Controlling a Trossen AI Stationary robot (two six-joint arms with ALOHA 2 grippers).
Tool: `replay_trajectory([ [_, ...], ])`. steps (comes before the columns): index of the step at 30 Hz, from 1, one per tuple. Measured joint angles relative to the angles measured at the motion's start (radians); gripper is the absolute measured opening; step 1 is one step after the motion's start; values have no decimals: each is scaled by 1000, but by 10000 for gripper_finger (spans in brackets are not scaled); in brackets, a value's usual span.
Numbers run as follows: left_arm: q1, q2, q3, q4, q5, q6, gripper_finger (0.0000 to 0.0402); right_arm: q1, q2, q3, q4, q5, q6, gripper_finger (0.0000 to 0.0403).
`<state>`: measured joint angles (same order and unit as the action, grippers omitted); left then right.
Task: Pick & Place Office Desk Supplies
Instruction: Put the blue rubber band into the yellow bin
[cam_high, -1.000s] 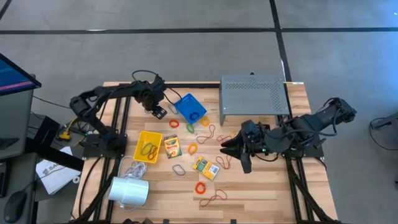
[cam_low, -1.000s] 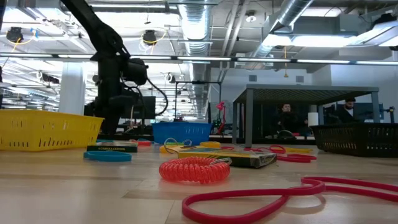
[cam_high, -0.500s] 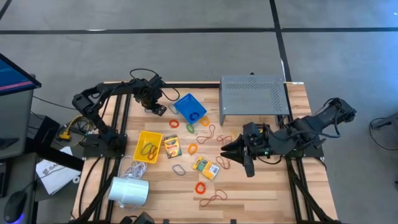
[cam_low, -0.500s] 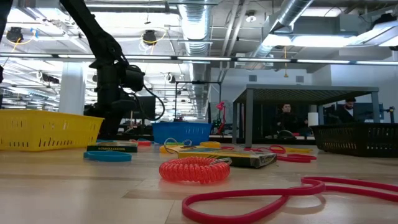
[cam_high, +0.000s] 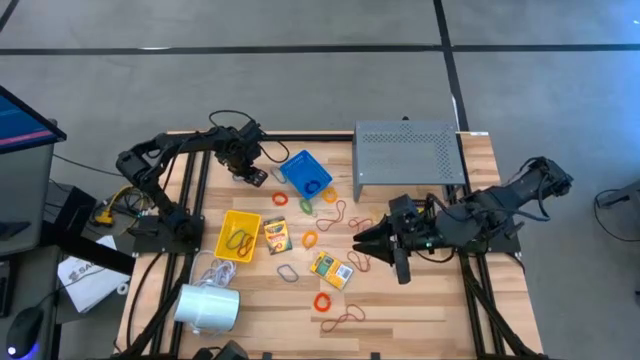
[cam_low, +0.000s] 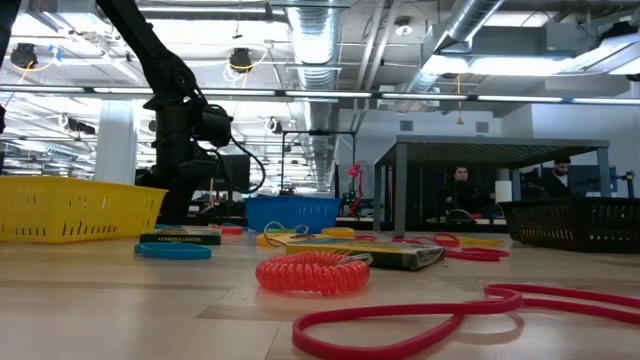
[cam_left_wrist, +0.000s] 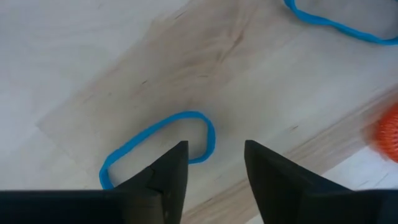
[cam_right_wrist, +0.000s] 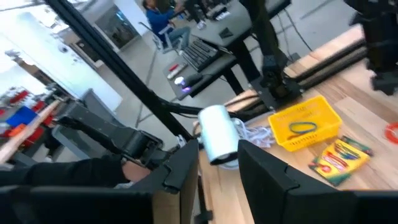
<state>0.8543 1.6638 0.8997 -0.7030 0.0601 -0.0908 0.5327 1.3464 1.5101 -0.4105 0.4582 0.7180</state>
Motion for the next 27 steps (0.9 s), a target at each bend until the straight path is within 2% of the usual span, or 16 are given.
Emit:
replay_trajectory([
  [7, 0, 38, 4, -22, -1, 0, 95, 31, 0, 0, 93, -7, -45, 111],
  [15, -4, 53, 4, -19, -9, 10, 81, 51, 0, 0, 108, -7, -45, 111],
  [21, -11, 55, 3, -32, -19, 39, 9, 50, 0, 0, 108, -5, -45, 111],
  [27, -29, 56, 3, -52, -26, 38, 2, 50, 0, 0, 108, -5, -48, 111],
])
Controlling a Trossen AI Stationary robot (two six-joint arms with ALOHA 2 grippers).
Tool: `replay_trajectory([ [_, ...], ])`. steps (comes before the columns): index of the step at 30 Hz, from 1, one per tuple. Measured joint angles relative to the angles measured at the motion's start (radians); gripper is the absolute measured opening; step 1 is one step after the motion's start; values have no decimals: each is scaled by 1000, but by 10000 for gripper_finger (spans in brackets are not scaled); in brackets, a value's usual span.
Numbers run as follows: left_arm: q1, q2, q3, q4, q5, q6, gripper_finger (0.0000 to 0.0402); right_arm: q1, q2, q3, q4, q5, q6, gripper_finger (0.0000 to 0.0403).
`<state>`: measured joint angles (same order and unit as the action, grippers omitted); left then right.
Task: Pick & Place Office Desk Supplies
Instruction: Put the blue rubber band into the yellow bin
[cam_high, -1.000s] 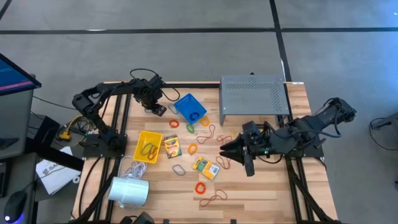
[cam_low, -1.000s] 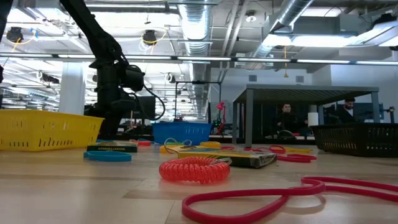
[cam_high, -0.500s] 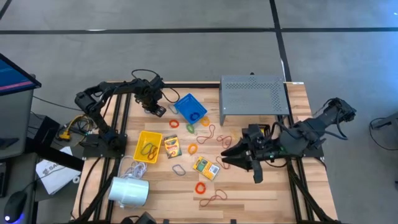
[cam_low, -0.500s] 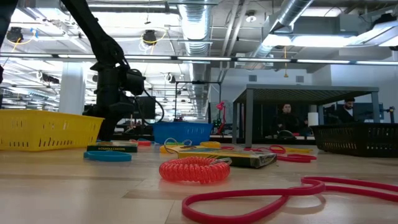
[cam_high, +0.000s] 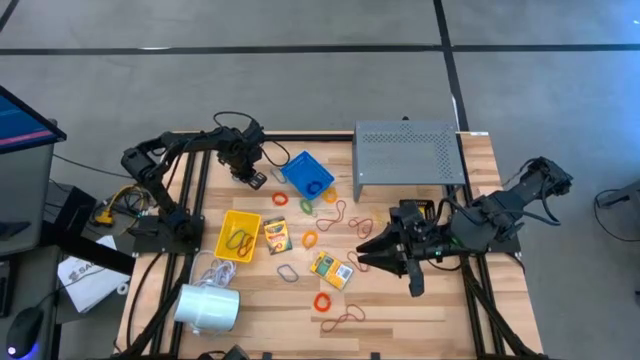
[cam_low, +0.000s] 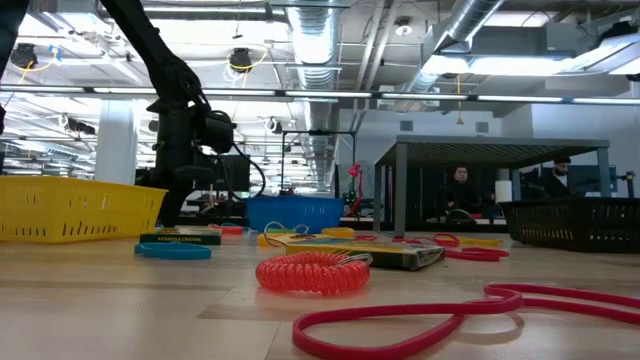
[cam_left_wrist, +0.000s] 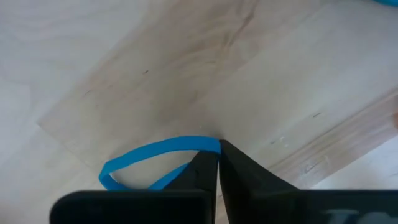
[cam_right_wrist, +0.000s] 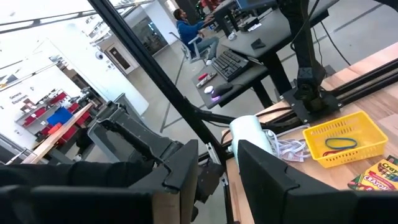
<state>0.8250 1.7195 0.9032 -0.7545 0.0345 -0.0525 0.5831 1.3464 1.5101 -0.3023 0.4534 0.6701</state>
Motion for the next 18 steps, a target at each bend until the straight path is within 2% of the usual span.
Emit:
replay_trajectory([
  [18, -71, -24, -5, -50, -2, 1, 0, 12, 0, 0, -3, 0, 0, 111],
])
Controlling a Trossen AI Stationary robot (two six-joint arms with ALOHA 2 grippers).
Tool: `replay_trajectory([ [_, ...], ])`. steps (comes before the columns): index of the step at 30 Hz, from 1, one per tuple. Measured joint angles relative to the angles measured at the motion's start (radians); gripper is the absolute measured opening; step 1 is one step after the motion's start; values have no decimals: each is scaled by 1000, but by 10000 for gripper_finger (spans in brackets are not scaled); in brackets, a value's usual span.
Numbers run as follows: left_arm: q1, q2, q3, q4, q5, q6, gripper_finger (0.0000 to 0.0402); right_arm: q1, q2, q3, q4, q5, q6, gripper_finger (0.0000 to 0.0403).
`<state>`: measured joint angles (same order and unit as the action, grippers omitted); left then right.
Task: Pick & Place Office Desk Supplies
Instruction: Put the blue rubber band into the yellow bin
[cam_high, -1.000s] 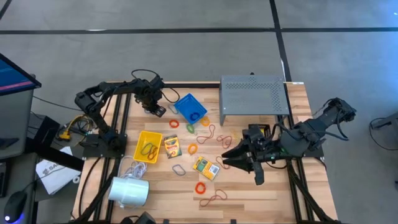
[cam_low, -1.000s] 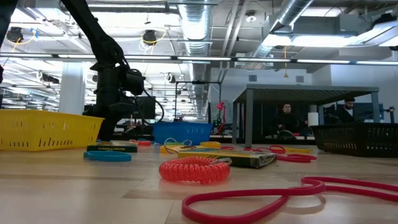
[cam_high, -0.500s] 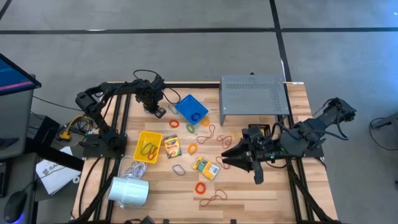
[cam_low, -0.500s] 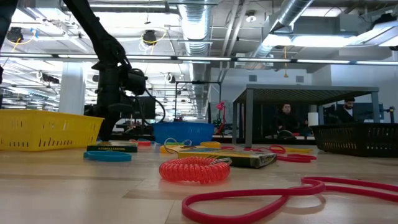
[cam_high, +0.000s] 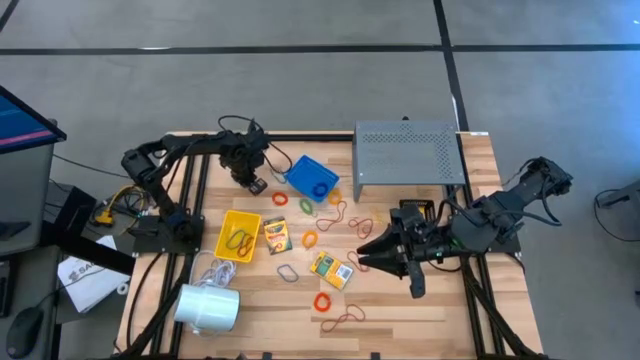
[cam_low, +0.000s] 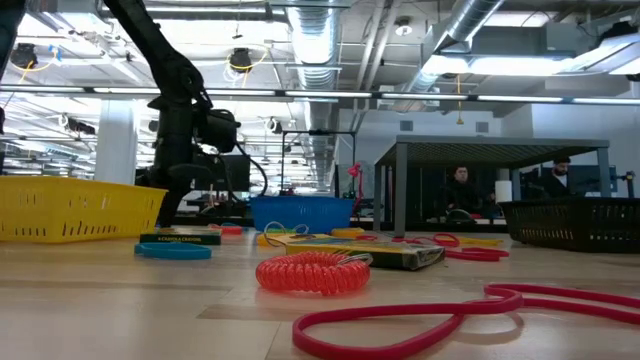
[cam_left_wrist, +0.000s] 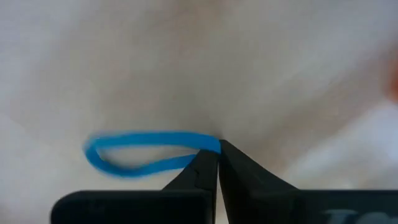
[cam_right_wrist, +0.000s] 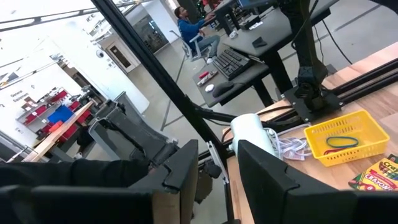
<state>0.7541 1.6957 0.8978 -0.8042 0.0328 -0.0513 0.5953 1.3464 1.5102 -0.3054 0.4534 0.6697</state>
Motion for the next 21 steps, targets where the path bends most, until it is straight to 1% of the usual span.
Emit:
replay_trajectory([
  [3, 2, -50, -8, -30, 20, 11, 0, 0, 0, 0, 1, 0, -12, 111],
  [11, 7, -172, -2, -49, -8, 18, 0, -9, 0, 0, 2, 0, -24, 111],
  [17, -3, -227, -2, -116, -21, 18, 0, -9, 0, 0, 2, 0, -26, 111],
  [21, -16, -294, -1, -156, -22, 20, 0, -8, 0, 0, 2, 0, -26, 111],
])
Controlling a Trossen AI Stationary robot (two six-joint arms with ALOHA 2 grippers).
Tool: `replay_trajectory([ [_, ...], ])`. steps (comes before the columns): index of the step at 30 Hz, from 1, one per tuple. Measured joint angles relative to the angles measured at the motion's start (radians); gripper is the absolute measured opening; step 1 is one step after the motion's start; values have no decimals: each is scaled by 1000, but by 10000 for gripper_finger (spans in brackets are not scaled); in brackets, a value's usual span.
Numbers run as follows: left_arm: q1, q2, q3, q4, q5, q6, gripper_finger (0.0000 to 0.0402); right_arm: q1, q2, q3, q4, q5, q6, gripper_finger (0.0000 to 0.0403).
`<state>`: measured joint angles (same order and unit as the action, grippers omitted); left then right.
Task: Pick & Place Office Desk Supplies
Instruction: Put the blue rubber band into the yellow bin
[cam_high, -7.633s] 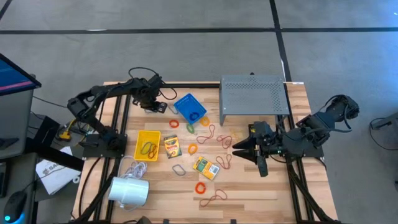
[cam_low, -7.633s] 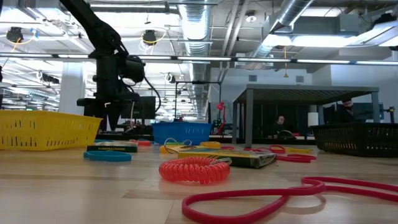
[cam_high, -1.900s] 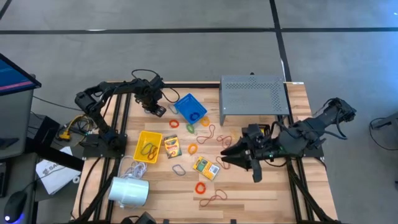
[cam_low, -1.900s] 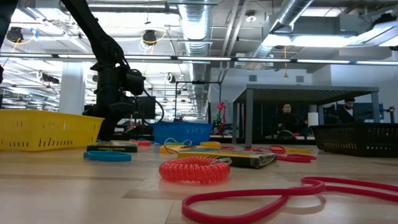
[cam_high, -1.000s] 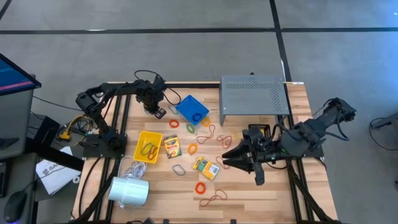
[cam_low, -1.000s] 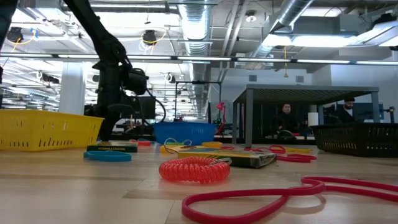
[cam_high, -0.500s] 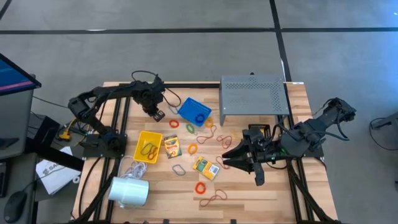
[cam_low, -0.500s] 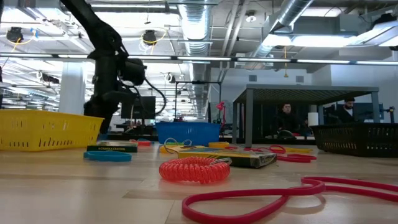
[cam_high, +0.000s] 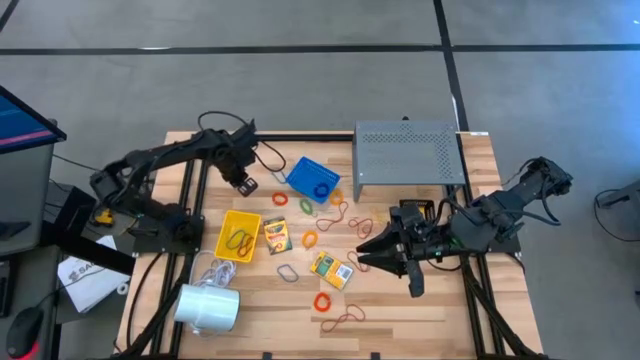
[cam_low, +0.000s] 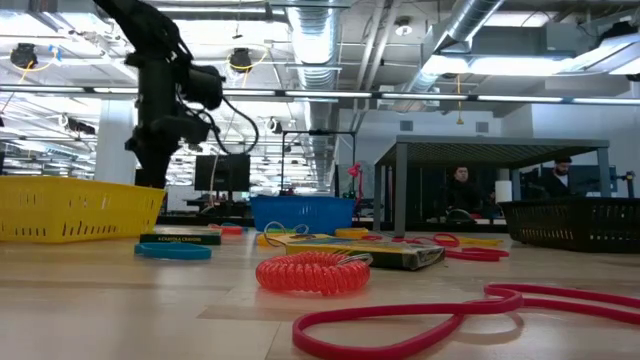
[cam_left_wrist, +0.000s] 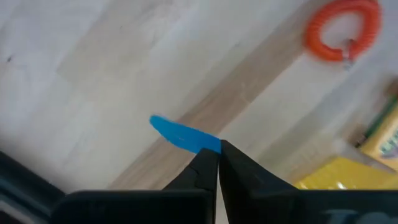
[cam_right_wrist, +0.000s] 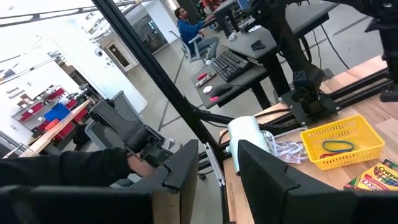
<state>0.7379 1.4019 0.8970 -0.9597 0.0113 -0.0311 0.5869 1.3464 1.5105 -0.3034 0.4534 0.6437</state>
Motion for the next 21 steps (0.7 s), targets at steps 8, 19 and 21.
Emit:
replay_trajectory([
  [8, -37, -197, 1, -97, 49, -29, 0, 0, 0, 0, 1, -1, -23, 111],
  [19, -192, -392, 2, -219, 102, -143, 0, -1, 0, 0, 0, -8, -34, 111],
  [21, -234, -404, 2, -233, 111, -179, 0, -1, 0, 0, -1, -8, -34, 111],
])
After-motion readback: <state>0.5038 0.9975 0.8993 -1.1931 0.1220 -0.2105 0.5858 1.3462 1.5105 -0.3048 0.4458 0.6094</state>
